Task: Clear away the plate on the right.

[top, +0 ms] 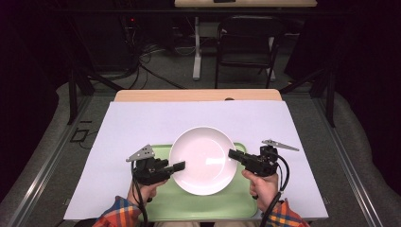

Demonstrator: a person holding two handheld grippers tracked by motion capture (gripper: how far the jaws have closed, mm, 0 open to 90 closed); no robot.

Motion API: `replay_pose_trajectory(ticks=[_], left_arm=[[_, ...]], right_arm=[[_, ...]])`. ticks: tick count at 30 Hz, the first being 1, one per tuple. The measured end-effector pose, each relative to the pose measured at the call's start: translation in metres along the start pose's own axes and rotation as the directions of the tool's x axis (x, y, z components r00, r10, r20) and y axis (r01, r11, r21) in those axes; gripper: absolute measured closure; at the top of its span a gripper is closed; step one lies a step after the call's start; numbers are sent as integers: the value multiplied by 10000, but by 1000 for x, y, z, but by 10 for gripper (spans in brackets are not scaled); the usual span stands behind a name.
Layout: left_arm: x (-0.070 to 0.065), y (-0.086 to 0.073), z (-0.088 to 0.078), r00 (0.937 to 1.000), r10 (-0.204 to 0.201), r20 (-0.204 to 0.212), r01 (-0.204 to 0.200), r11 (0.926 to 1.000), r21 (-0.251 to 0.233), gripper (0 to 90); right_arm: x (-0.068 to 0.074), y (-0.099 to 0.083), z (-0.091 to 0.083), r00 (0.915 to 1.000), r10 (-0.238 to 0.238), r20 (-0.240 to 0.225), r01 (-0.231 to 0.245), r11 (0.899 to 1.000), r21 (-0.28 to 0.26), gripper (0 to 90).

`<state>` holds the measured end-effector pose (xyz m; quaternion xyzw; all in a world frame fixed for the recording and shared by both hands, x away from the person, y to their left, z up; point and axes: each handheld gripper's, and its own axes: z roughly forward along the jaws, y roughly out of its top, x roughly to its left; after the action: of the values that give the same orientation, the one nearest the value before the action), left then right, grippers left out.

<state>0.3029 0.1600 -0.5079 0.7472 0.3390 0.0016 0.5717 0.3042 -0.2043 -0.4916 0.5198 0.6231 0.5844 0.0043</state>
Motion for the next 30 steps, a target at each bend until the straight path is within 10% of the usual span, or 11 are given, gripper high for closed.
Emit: replay_pose_trajectory(ticks=[16, 30], left_arm=[[-5, -11, -13, 9979, -505, -395, 523, 9976, 458, 717], [1, -24, -15, 9915, -999, -837, 1102, 9854, 1297, 715]], right_arm=[[12, -13, 6, 9956, -922, 155, 912, 9942, 571, 784], [6, -34, 19, 9963, -817, 248, 771, 9855, 1514, 774]])
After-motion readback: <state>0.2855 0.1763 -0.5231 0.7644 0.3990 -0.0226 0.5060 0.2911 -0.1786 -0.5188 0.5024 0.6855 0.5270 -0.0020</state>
